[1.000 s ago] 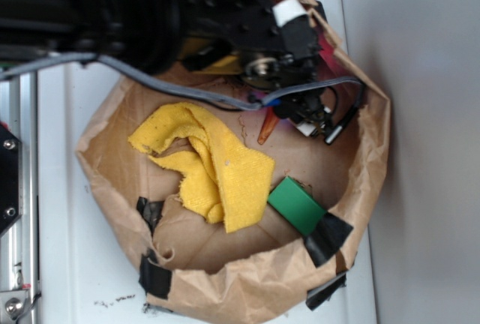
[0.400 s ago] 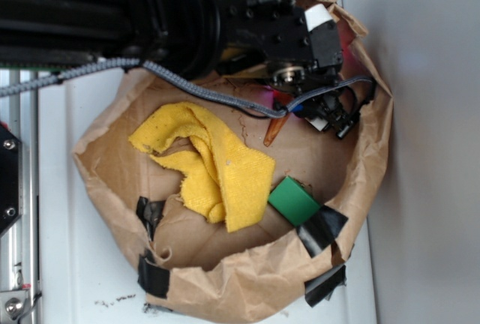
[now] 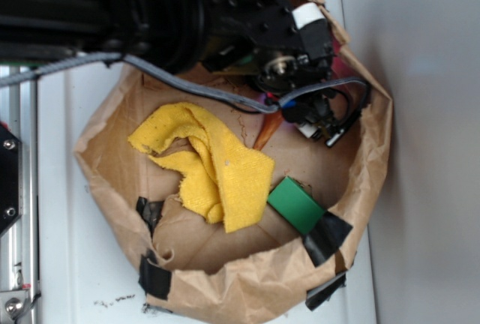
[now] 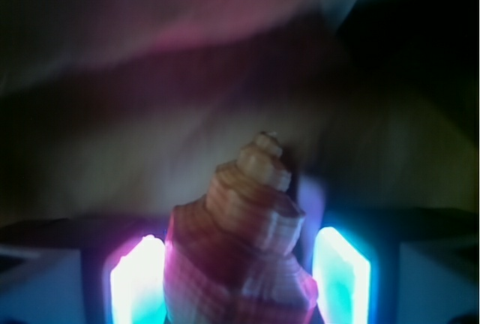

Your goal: Grab the shell.

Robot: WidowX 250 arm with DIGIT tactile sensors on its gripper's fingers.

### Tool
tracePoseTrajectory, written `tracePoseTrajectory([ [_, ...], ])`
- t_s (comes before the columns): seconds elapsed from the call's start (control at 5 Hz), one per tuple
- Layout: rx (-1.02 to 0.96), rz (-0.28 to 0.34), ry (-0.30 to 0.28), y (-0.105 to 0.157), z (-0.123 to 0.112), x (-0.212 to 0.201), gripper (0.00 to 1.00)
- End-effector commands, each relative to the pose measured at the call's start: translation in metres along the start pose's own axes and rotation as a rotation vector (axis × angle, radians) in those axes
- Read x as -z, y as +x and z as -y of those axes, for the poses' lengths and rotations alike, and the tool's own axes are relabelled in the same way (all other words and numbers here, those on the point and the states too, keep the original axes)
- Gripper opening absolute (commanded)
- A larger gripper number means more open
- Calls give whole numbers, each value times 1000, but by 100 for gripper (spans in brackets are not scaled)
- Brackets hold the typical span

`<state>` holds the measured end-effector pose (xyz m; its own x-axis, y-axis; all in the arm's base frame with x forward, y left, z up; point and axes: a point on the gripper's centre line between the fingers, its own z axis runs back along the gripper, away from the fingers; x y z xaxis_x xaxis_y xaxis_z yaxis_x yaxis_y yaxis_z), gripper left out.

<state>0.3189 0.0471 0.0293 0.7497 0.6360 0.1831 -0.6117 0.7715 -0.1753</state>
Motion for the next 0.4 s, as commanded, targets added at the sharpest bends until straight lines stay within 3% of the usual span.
tracePoseTrajectory([
  [0.0, 193, -15, -166, -28, -15, -69, 0],
  [0.2, 308, -26, -153, -44, -17, -90, 0],
])
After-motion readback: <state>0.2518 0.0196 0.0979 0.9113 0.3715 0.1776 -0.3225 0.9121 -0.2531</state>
